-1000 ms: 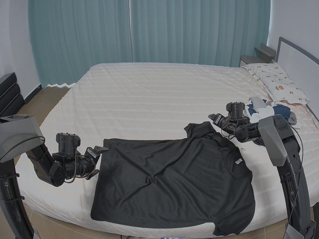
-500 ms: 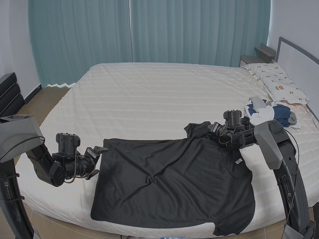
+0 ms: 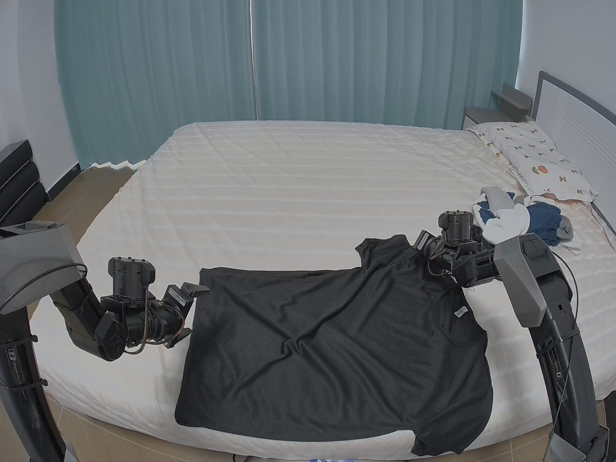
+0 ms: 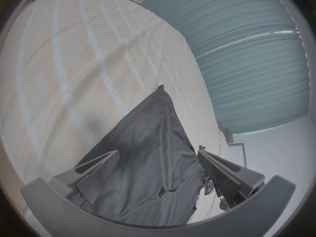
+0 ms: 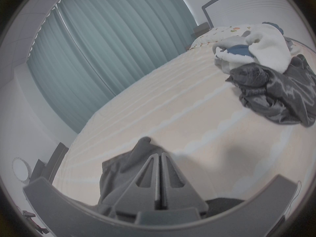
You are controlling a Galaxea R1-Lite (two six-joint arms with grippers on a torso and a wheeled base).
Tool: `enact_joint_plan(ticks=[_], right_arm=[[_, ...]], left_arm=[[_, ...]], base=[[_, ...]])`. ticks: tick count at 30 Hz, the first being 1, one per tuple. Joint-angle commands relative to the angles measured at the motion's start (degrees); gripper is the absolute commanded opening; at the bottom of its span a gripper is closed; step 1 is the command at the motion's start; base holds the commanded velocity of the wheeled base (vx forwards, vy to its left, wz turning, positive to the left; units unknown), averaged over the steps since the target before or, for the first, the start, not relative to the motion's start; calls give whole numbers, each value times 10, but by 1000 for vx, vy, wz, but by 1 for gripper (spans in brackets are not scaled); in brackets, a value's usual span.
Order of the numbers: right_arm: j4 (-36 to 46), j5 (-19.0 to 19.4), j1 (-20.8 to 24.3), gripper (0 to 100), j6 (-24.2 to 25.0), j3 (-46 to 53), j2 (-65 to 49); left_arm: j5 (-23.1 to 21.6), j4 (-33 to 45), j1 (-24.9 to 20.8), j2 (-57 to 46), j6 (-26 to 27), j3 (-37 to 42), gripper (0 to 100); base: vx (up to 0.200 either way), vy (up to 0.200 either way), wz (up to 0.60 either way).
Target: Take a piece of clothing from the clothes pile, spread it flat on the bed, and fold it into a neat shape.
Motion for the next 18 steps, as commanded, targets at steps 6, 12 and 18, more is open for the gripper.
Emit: enact_joint_plan(ticks=[6, 12, 18], right_arm=[[-49, -4, -17, 0, -2, -2, 10], [-88, -4, -24, 0, -5, -2, 18], [-87, -5, -26, 0, -13, -2, 29]], left_arm=[[1, 0, -3, 1, 0, 0, 100], [12, 0, -6, 4, 0, -1, 100], [13, 0, -6, 5, 0, -1, 100]], base=[[0, 0, 0], [0, 0, 0], [0, 0, 0]])
